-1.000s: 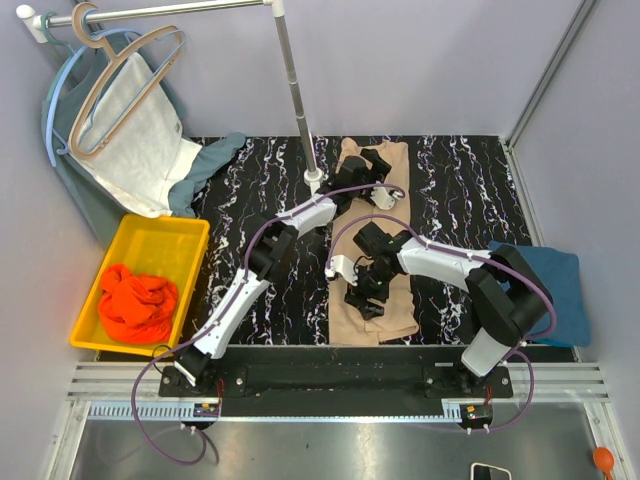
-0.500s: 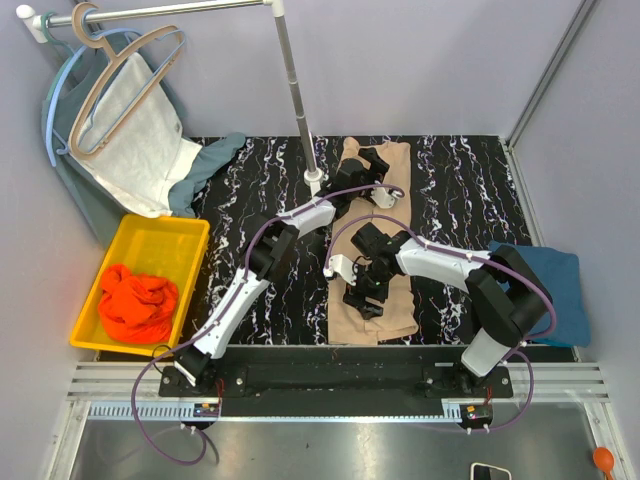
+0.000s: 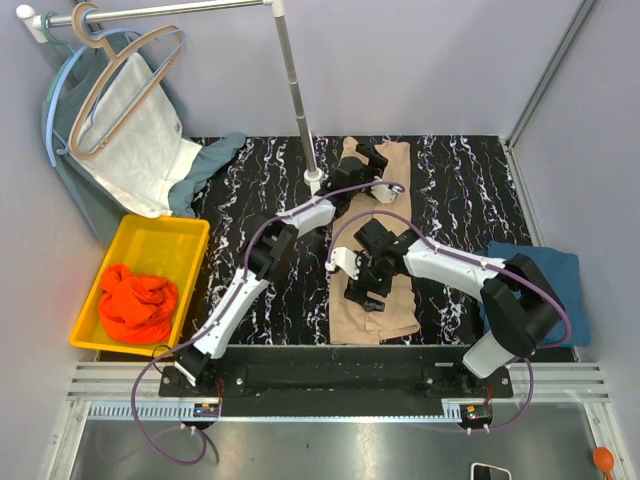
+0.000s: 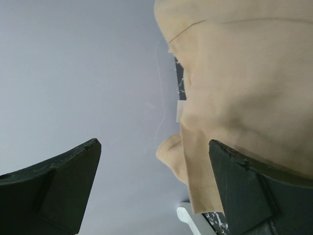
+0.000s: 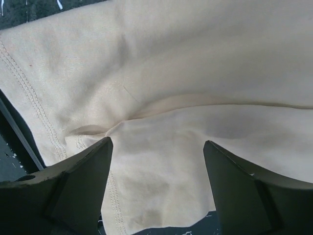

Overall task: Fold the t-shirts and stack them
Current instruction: Fold the tshirt

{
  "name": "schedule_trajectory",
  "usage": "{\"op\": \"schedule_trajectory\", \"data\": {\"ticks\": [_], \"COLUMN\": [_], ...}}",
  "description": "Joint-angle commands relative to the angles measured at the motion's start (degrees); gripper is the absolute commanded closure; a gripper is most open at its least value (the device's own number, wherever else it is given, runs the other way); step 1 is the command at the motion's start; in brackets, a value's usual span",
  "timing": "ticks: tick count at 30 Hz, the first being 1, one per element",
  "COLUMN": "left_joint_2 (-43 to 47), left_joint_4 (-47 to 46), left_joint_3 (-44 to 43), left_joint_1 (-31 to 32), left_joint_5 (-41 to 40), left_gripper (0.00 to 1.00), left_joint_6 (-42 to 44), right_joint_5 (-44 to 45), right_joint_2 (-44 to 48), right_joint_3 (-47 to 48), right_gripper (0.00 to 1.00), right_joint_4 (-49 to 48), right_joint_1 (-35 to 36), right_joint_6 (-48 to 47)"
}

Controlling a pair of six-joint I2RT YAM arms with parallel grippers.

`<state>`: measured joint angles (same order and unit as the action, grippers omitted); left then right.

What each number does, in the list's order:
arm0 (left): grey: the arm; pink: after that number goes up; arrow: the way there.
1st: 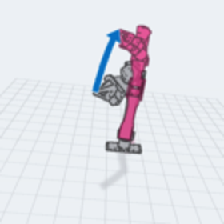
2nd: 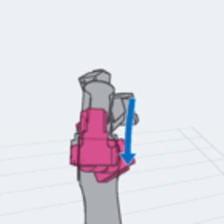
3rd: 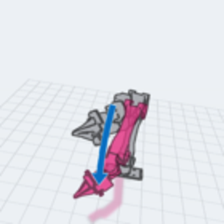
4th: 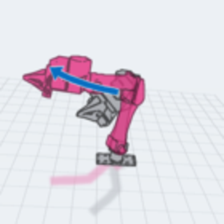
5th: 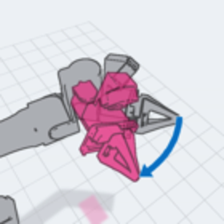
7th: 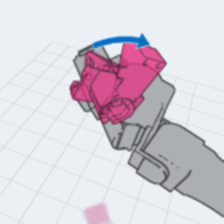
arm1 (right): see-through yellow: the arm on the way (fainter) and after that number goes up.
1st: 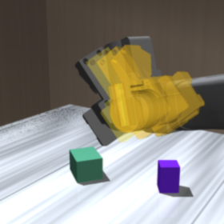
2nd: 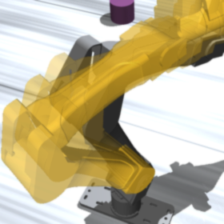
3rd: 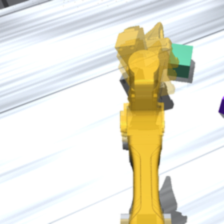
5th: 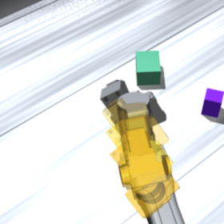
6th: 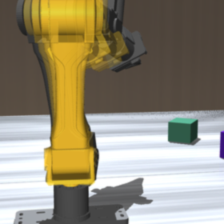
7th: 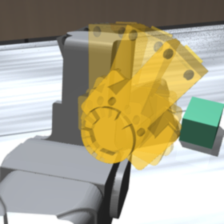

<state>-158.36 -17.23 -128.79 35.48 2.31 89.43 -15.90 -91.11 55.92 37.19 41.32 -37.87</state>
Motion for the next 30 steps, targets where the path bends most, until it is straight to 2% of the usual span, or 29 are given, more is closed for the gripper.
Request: {"op": "schedule_trajectory", "data": {"ticks": [1,6,10,15,18,20,22,24,28,30], "left_joint_2": [9.3,17.8,27.0,41.9,51.6,58.4,64.8,69.7,81.1,83.1], "left_joint_4": [-6.8,-8.4,-5.7,13.6,20.6,27.4,35.7,39.6,44.3,44.7], "left_joint_3": [1.3,8.5,15.4,25.1,35.2,41.8,45.5,51.8,63.7,66.2], "left_joint_1": [-0.4,-0.4,-0.5,-0.2,0.5,1.2,1.9,2.5,2.0,0.8], "left_joint_5": [-2.1,-5.8,-11.7,-20.3,-25.0,-27.2,-26.4,-22.9,-19.3,-17.3], "left_gripper": [0.01,0.01,0.01,0.01,0.01,0.01,0.01,0.01,0.01,0.01], "left_joint_6": [-2.6,-4.7,-10.8,-23.2,-29.6,-33.8,-40.3,-43.7,-43.0,-42.8], "right_joint_5": [3.1,5.4,10.7,26.0,29.7,30.1,28.3,24.6,17.8,16.1], "right_joint_2": [4.0,7.5,13.0,19.4,18.4,16.5,15.4,14.7,15.1,15.5], "right_joint_3": [2.1,2.0,-1.1,-5.9,-5.8,-4.9,-4.2,-3.9,-3.8,-4.1], "right_gripper": [0.14,0.08,0.0,0.0,0.0,0.0,0.01,0.03,0.03,0.02], "right_joint_4": [-1.0,-1.0,-3.2,-9.5,-9.1,-7.6,-4.9,-1.9,2.1,3.1], "right_joint_1": [0.5,0.5,0.4,0.4,0.4,0.3,0.5,0.5,0.6,1.0], "right_joint_6": [2.3,4.6,6.6,11.5,14.0,15.5,15.1,14.7,15.2,15.1]}}
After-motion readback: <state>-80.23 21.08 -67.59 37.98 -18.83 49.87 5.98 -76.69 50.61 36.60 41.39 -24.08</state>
